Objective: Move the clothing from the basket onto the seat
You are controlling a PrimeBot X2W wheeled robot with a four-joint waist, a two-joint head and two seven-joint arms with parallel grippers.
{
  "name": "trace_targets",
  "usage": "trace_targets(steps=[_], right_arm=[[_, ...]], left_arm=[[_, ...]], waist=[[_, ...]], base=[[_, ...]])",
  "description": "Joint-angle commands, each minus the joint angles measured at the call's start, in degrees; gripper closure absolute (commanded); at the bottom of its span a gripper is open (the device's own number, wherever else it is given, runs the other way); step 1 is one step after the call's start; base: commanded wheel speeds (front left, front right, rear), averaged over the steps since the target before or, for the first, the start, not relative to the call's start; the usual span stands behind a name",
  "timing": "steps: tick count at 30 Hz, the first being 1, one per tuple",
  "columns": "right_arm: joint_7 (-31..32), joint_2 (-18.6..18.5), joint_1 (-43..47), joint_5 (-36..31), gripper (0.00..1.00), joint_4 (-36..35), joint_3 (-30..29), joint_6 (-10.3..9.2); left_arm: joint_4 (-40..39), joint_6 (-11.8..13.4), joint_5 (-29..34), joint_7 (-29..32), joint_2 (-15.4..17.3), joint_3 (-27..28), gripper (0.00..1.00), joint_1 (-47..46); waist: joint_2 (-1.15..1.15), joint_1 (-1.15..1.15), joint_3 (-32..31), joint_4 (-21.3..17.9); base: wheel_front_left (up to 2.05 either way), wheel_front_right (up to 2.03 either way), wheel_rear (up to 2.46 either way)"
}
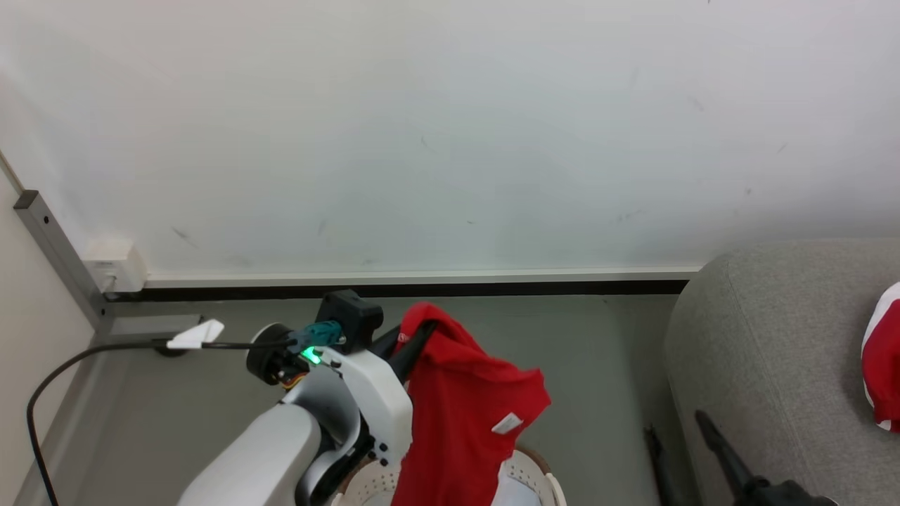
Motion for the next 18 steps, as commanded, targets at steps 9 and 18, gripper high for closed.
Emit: trace_targets(steps=[9,18], right_arm=[[1.21,-5.43,-5.60,-3.36,0.00,-3.13,14.57,-0.13],[5.17,-8.93,-18.87,-0.31,0.00,0.71,27.53,-0.13]], left_arm=[[-8.54,1.86,-0.78,4.18,2.51,-0.72,1.00,3.36],[-12.51,1.60,-1.59,5.67,2.03,-2.04,1.00,3.96]], waist=[[0.00,0.02,-0.08,-0.70],[0.00,0.02,0.71,-0.21]], base=[[0.00,0.00,0.00],[0.00,0.00,0.00]])
